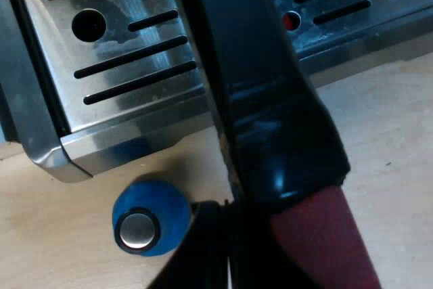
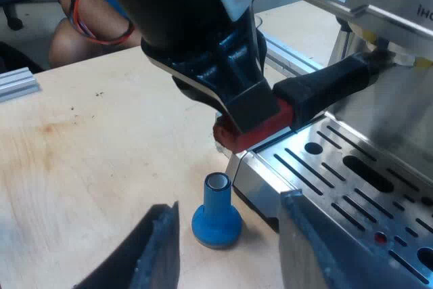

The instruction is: Put the handle in the coffee machine

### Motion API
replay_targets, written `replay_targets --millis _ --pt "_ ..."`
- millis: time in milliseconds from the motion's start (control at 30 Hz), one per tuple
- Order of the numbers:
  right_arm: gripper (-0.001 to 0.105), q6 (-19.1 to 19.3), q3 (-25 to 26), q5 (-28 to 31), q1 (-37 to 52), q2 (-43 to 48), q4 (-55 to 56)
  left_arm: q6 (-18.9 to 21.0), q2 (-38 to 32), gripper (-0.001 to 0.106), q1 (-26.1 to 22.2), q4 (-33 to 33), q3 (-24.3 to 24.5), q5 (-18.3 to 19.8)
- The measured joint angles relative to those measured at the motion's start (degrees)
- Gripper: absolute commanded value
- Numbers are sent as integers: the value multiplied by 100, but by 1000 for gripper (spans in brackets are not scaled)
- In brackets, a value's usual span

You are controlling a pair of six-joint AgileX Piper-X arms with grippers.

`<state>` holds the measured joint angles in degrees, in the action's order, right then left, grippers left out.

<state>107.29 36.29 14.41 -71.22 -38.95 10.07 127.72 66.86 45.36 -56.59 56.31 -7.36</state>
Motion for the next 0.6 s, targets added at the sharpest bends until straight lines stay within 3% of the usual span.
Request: replay_targets --millis 367,600 --pt "39 0 0 0 0 0 0 -569 14 0 64 -351 0 -105" --pt "39 -11 0 0 0 0 0 -1031 -36 0 -316 -371 10 221"
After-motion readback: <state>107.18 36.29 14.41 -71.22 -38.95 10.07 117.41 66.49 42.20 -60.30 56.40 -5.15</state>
